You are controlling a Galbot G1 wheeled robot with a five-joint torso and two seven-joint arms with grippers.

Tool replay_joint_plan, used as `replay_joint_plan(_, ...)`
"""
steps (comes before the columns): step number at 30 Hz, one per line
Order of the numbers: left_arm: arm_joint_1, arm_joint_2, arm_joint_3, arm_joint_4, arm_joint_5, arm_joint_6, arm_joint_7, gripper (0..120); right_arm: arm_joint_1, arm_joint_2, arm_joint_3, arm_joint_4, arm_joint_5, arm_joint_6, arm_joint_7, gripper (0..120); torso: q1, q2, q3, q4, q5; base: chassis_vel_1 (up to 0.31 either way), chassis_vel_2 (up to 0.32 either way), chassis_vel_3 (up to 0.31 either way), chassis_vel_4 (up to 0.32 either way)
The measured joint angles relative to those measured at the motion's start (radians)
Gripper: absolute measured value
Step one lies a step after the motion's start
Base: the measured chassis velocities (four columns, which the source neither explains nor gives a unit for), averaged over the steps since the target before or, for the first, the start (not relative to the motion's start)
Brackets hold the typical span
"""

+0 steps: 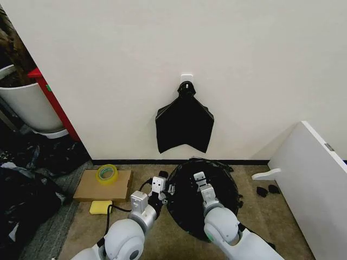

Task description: Place the garbage bag over the trash bin.

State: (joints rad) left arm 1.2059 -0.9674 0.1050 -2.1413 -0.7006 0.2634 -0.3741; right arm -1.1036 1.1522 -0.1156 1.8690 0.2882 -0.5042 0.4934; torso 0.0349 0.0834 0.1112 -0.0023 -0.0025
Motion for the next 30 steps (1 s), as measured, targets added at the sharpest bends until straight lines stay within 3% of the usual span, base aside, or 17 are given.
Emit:
replay_joint_plan(9,0.002,0.002,-0.006,-0.003,0.043,-0.012,0.013,1,0.003,-0.013,0.015,0.047,0.146,-0.058,0.032,0,0.000,0.000,0.000,0.0000,0.0000,0.000,0.000,0.000,0.000)
replay_joint_plan(16,0.004,0.003,-0.003,0.010,0.085,-0.019,0.017,1,-0.050,-0.044,-0.002,0.178,0.133,-0.080,0.004,0,0.000,0.000,0.000,0.0000,-0.0001,0.000,0.000,0.000,0.000)
replay_joint_plan(30,0.029,0.017,0.011,-0.009,0.162,-0.039,0.047,1,0.015,-0.003,-0.048,0.042,0.127,-0.165,0.044,0,0.000,0.000,0.000,0.0000,-0.0001,0.000,0.000,0.000,0.000)
